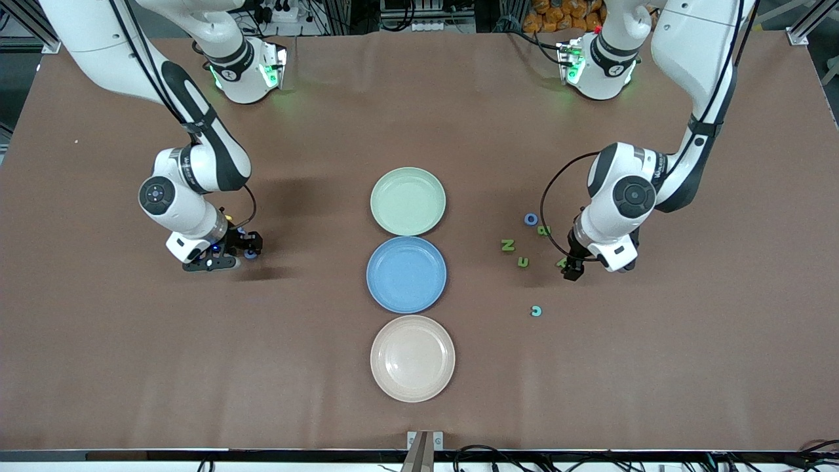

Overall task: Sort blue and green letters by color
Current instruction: 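Carry the blue e to the blue plate while the left gripper reaches green p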

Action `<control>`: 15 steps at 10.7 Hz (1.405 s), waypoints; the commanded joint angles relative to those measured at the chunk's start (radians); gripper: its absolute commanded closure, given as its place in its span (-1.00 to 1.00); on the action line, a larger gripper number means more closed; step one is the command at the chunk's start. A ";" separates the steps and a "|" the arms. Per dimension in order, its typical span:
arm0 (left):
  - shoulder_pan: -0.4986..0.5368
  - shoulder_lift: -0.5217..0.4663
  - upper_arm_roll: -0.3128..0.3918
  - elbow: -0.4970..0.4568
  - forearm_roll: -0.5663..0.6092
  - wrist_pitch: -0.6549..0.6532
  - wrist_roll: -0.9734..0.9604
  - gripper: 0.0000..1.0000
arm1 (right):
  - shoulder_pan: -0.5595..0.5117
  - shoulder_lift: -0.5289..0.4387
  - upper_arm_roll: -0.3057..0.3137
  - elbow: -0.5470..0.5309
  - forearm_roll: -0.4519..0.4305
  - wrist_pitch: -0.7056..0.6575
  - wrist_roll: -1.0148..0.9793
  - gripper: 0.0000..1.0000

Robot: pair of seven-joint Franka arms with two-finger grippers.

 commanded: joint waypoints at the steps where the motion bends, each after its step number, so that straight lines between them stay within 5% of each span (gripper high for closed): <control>1: 0.002 0.064 0.026 0.051 0.173 0.012 -0.257 -1.00 | 0.002 0.008 0.001 0.003 -0.018 0.012 0.006 0.07; 4: 0.007 0.075 0.021 0.046 0.185 0.054 -0.322 -1.00 | 0.008 0.005 0.002 0.029 -0.017 -0.010 0.007 1.00; 9: -0.010 0.101 0.004 0.042 0.191 0.133 -0.265 -1.00 | 0.151 0.035 0.005 0.337 0.009 -0.305 0.324 1.00; 12: -0.007 0.098 0.004 0.043 0.188 0.128 -0.273 -1.00 | 0.347 0.206 0.005 0.610 0.141 -0.309 0.612 1.00; 15: -0.002 0.110 0.004 0.049 0.177 0.128 -0.278 -1.00 | 0.456 0.325 0.005 0.784 0.152 -0.298 0.872 1.00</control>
